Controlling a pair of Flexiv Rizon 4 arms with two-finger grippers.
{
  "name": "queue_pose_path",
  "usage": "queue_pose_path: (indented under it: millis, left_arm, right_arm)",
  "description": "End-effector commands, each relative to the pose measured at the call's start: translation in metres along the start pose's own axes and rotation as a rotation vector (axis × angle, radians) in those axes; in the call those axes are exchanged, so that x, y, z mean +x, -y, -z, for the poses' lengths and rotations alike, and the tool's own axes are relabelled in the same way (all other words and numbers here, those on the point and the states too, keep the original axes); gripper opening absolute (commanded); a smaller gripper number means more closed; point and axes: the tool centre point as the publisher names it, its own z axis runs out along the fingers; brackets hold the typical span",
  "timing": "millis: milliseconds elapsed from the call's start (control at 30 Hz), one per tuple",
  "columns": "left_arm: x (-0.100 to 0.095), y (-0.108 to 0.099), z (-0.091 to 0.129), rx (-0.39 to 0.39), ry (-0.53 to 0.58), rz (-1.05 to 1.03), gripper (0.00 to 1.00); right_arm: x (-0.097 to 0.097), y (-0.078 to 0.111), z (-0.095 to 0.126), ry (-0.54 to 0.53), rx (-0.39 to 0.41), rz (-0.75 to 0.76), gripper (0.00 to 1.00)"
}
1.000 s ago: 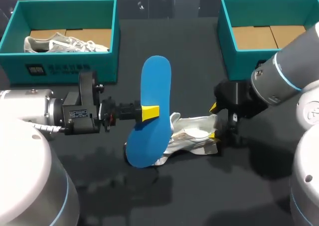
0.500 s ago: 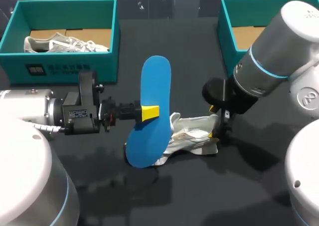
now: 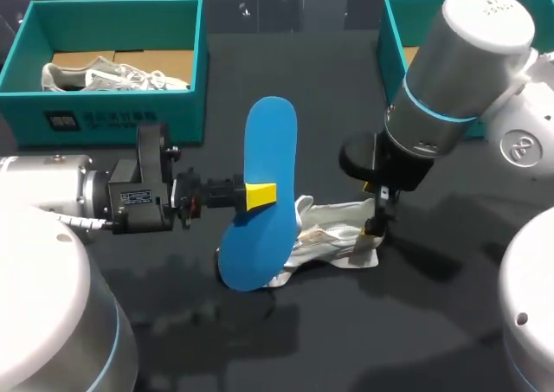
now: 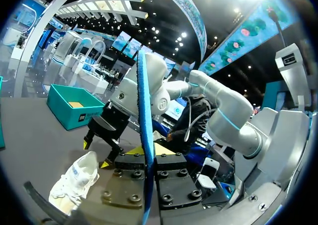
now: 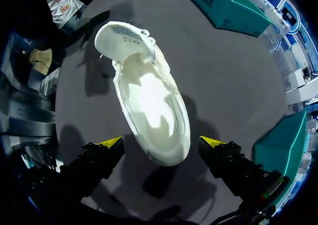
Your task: Take the shoe out of the shoebox, open the shoe tongue, remove and reinsert the insole, then place the shoe into the shoebox
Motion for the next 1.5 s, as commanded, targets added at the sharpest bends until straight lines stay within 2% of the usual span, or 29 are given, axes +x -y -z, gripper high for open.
queue_pose_path:
  millis: [33,167,267,500,833,1167,1433,1500]
  left_arm:
    - [0.000,-0.001,-0.001,0.003,0.000,0.000,0.00]
    - [0.000,-0.001,-0.001,0.003,0.000,0.000,0.00]
    - [0.000,-0.001,-0.001,0.003,0.000,0.000,0.00]
    - [0.000,-0.001,-0.001,0.003,0.000,0.000,0.00]
    - [0.000,-0.001,-0.001,0.003,0.000,0.000,0.00]
    - [0.000,-0.001,-0.001,0.003,0.000,0.000,0.00]
    - [0.000,-0.001,-0.001,0.003,0.000,0.000,0.00]
    - [0.000,-0.001,-0.001,0.003,0.000,0.000,0.00]
  right_arm:
    - [-0.008,-0.005,0.007,-0.008,0.012,0.003,1.00]
    - [-0.012,-0.014,0.020,0.013,0.022,0.008,1.00]
    - [-0.015,-0.023,0.020,0.021,0.049,0.025,1.00]
    - [-0.016,-0.039,0.000,0.034,0.137,0.019,1.00]
    - [-0.028,-0.040,-0.028,0.030,0.145,0.024,1.00]
    - [-0.037,-0.039,-0.057,-0.022,0.162,0.030,0.98]
    - [-0.033,-0.035,-0.069,-0.052,0.172,0.032,0.83]
    - [-0.032,-0.035,-0.071,-0.056,0.174,0.032,0.71]
